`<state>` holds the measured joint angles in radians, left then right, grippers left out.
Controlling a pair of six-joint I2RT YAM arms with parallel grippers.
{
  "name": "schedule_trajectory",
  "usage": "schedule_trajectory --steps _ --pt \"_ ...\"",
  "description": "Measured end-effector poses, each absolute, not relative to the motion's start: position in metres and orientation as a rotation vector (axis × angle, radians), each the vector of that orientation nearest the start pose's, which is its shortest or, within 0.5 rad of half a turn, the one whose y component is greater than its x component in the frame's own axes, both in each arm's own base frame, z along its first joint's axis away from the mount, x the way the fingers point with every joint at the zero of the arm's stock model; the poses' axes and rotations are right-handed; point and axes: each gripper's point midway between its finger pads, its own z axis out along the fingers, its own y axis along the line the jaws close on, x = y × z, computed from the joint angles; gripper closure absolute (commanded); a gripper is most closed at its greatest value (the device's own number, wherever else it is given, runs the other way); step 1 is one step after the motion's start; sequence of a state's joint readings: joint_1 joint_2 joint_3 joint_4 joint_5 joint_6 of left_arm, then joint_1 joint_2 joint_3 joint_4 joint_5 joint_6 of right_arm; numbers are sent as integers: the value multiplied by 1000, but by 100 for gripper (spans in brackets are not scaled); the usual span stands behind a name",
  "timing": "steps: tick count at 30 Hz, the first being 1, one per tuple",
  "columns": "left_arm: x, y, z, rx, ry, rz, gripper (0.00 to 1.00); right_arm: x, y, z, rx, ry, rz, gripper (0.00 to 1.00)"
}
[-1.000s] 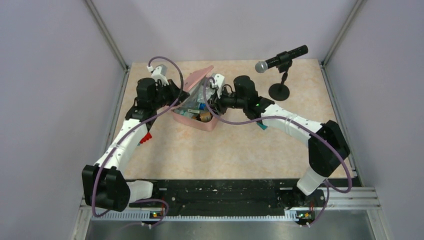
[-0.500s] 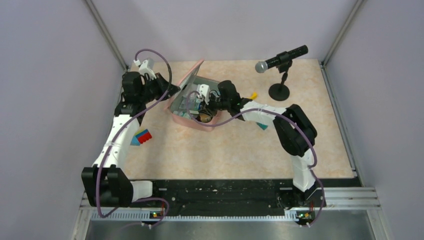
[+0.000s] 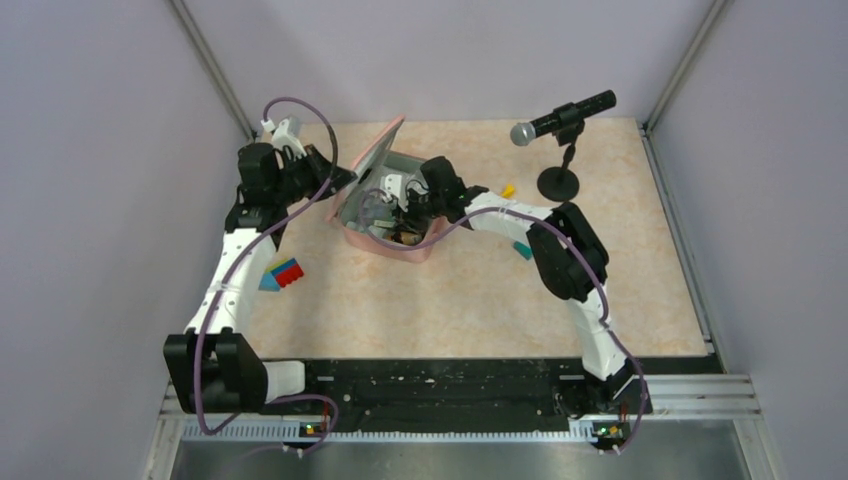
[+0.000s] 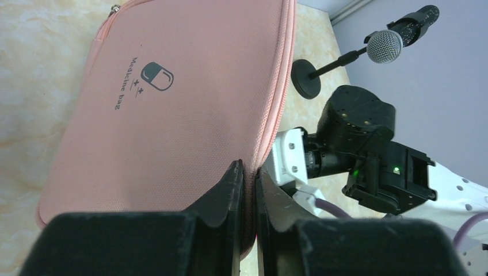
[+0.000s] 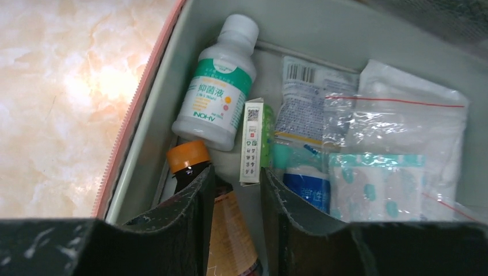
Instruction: Organize the medicine kit
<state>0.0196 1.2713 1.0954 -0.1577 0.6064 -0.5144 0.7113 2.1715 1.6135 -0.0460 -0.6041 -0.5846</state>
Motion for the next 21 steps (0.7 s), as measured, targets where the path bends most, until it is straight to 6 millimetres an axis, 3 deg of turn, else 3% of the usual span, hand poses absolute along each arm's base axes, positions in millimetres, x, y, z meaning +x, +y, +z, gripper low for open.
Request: schedule_trajectory --steps 5,21 --pt "380 -108 280 -103 1943 -913 100 388 443 75 -1581 1521 730 65" --pt "382 -105 283 -118 1933 -915 100 408 441 62 -1590 1581 612 68"
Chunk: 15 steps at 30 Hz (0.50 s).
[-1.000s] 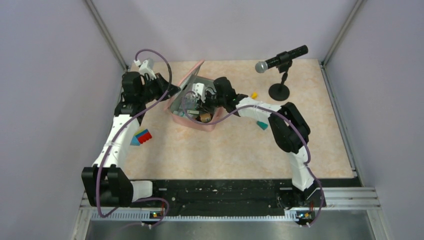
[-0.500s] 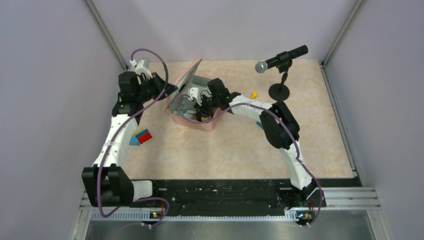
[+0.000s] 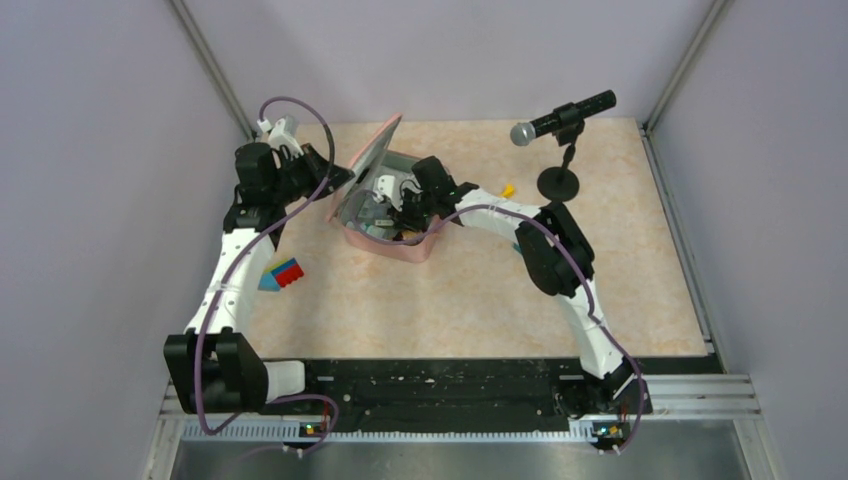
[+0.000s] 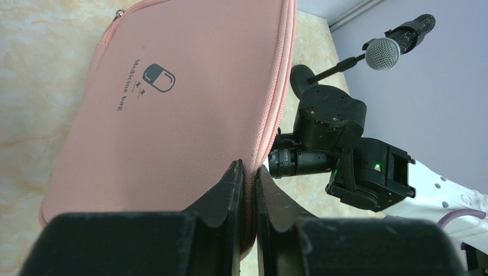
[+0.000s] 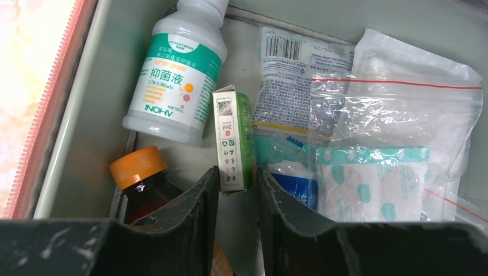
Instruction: Organize the medicine kit
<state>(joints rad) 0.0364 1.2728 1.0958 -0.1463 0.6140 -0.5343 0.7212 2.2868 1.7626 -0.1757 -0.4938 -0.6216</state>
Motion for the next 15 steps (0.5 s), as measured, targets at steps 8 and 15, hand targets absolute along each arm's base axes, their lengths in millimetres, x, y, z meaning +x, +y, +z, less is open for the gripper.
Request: schedule_trajectory --steps 8,15 --pt "382 -104 283 -119 1930 -918 100 401 445 62 -1658 1537 646 72" --pt "381 -106 282 -118 1934 -928 100 408 452 52 -1670 1546 653 81"
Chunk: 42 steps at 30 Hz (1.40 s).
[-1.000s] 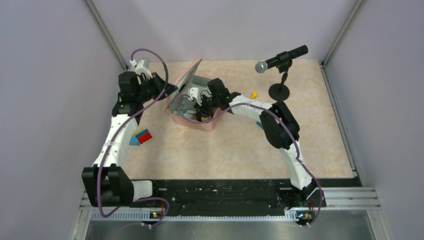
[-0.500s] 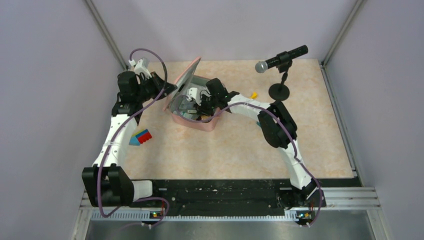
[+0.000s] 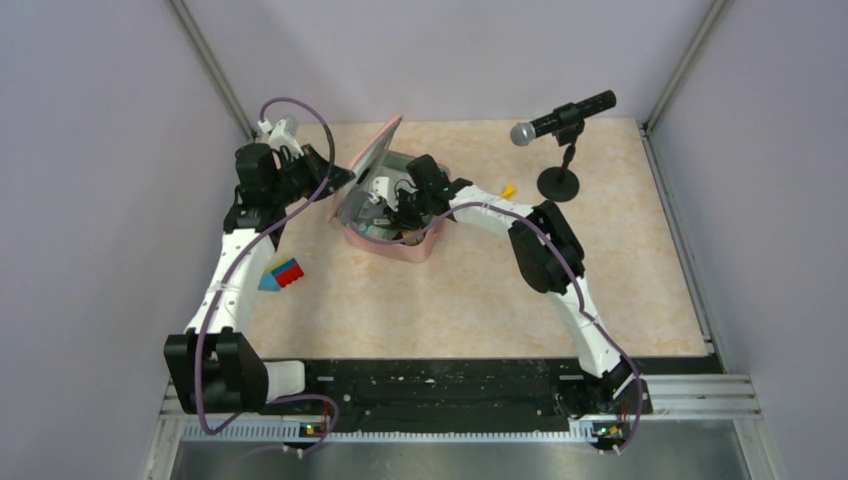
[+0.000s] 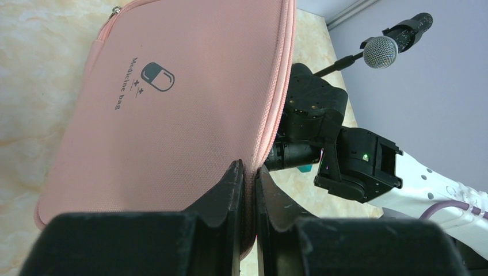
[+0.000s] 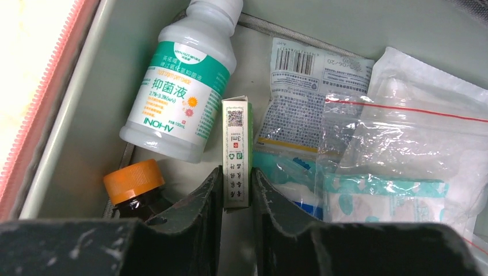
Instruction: Organize the medicine kit
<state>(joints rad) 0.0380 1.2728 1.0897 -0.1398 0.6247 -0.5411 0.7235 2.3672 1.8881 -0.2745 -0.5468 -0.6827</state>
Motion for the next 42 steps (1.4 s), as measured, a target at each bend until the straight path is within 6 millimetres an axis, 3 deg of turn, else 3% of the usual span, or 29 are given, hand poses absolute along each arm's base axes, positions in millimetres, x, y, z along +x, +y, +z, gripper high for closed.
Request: schedule_trajectory --steps 7,11,14,21,24,31,42 --pt "381 -106 282 -120 1931 -934 100 404 449 54 -1674 1556 655 85" --pt "380 -107 281 -116 1928 -943 100 392 437 70 -1619 1604 670 85" --pt "380 -108 279 -110 1924 -956 100 384 430 103 -1529 1631 701 86" --pt "379 -111 277 -102 1915 -975 100 364 424 217 -1199 1664 893 85" --pt "378 -112 275 -99 1914 -984 100 354 422 240 -1077 1730 1003 85" --pt "373 -121 269 -42 1926 -996 100 340 421 236 -875 1981 1243 85" --pt "365 -136 258 76 1958 -957 100 353 414 210 -579 2245 1478 85"
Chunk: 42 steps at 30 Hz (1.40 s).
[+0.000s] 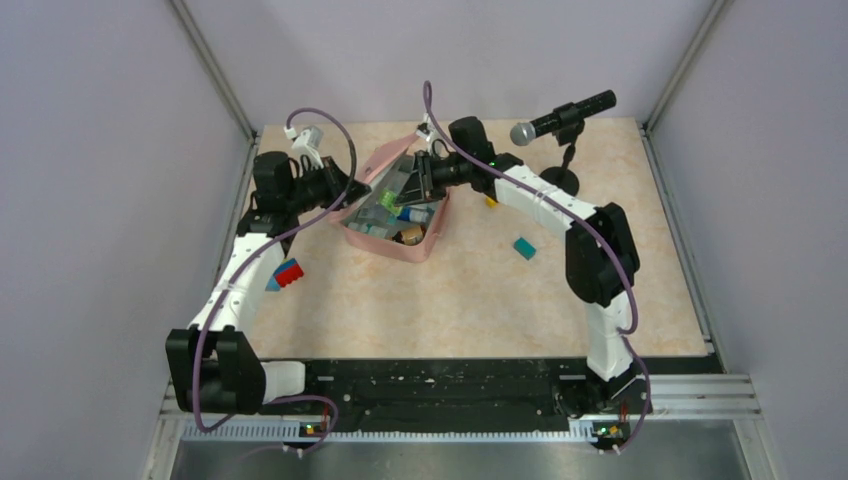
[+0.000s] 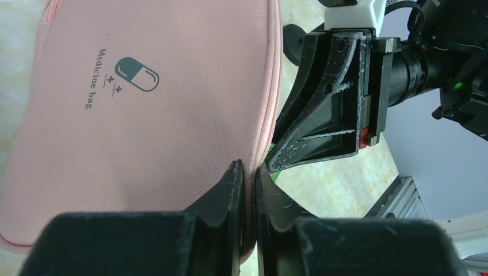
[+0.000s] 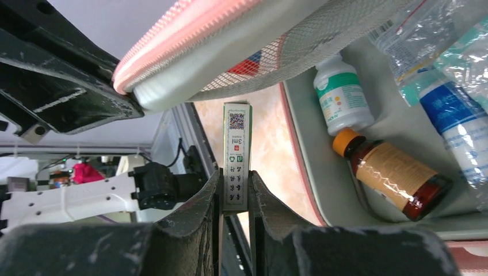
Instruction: Organize the medicine kit
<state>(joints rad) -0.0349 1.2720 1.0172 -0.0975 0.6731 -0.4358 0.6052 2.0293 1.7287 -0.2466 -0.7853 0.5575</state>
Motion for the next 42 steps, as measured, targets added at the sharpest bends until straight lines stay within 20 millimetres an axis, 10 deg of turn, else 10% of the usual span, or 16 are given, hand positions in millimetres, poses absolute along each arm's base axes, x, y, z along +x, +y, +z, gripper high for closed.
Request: schedule_trajectory --steps 19,25,42 --pt "360 -136 256 155 1972 -917 100 381 423 214 -306 2329 1490 83" --pt "355 -141 254 203 1982 -909 100 402 426 207 -130 2369 1432 59" --pt "362 -143 260 207 1980 -901 100 403 423 219 -105 2360 1421 49"
